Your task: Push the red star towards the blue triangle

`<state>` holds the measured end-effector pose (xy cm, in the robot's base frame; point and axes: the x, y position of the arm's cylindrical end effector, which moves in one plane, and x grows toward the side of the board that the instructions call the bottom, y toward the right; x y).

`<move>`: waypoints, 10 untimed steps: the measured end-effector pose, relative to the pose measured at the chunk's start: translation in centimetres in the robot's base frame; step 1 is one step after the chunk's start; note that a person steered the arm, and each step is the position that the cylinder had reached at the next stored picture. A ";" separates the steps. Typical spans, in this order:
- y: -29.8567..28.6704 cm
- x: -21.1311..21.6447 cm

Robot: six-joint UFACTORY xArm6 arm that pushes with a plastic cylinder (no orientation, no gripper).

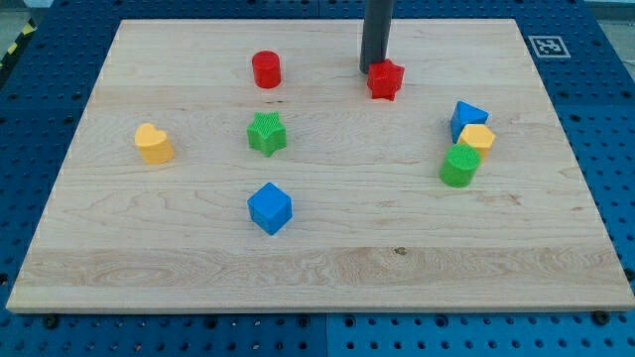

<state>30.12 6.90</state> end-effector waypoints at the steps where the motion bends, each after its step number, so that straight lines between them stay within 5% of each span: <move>1: -0.4 0.7; 9: 3.3 6.0; 10: -0.9 5.6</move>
